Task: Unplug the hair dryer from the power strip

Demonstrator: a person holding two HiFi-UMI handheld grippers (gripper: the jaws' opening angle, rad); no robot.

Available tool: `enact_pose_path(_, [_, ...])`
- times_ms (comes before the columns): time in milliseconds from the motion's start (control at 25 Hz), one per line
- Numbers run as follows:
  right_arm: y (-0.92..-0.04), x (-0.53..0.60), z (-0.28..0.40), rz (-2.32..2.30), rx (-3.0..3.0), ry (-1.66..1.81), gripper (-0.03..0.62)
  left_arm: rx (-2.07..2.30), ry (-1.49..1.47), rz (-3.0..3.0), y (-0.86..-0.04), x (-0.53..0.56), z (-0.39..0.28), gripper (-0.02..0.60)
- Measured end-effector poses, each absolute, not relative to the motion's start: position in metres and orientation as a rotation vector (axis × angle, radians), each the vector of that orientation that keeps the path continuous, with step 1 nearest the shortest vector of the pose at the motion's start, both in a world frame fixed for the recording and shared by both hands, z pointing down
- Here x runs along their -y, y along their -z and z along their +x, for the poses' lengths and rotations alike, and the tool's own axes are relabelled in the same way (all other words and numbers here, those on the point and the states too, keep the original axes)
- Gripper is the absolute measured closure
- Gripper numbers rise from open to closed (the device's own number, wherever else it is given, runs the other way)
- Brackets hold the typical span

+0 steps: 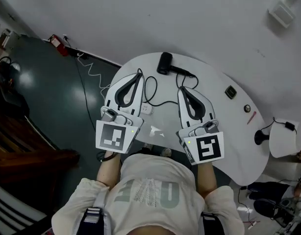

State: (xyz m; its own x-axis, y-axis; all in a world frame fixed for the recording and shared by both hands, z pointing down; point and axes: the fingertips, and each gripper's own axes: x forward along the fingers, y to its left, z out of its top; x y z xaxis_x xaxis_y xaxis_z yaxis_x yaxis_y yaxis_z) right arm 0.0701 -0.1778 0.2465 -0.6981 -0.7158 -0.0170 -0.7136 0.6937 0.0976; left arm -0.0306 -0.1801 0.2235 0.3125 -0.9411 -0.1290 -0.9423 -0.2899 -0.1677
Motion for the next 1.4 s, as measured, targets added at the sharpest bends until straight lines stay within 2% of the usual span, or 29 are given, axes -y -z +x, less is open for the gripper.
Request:
enact_pose_path(360, [-0.254, 0.176, -0.024, 0.903, 2.980, 0.126, 0.594, -2.020, 0.037, -2.177, -0.241, 0.150, -0.136, 0.577])
enact_pose_path(440, [-0.259, 0.175, -0.039, 0.848, 2.990, 0.112, 0.594, -2.042, 0.092, -2.181, -0.252, 0.149, -0.146, 0.577])
enact_pose_path(640, [-0.270, 0.174, -0.062, 0.774, 2.981, 0.086, 0.594, -1.927, 0.458, -2.293, -0.303, 0.159, -0.156, 0.577])
enact_pose_path(920, [-0.286, 0.180, -0.075, 0.732, 2.951, 0.038, 0.594, -1.802, 0.562, -2.399, -0.327, 0.177, -0.176, 0.577])
enact_pose_path(1200, [-0.306, 0.180, -0.086, 0.689, 2.900, 0.001, 0.594, -1.348, 0.853, -2.647, -0.385, 0.196, -0.165, 0.344])
enact_pose_path(1400, [-0.330, 0.182, -0.080, 0.695, 2.834, -0.057, 0.594, -0.824, 1.196, -2.751, -0.454, 0.186, -0.148, 0.298])
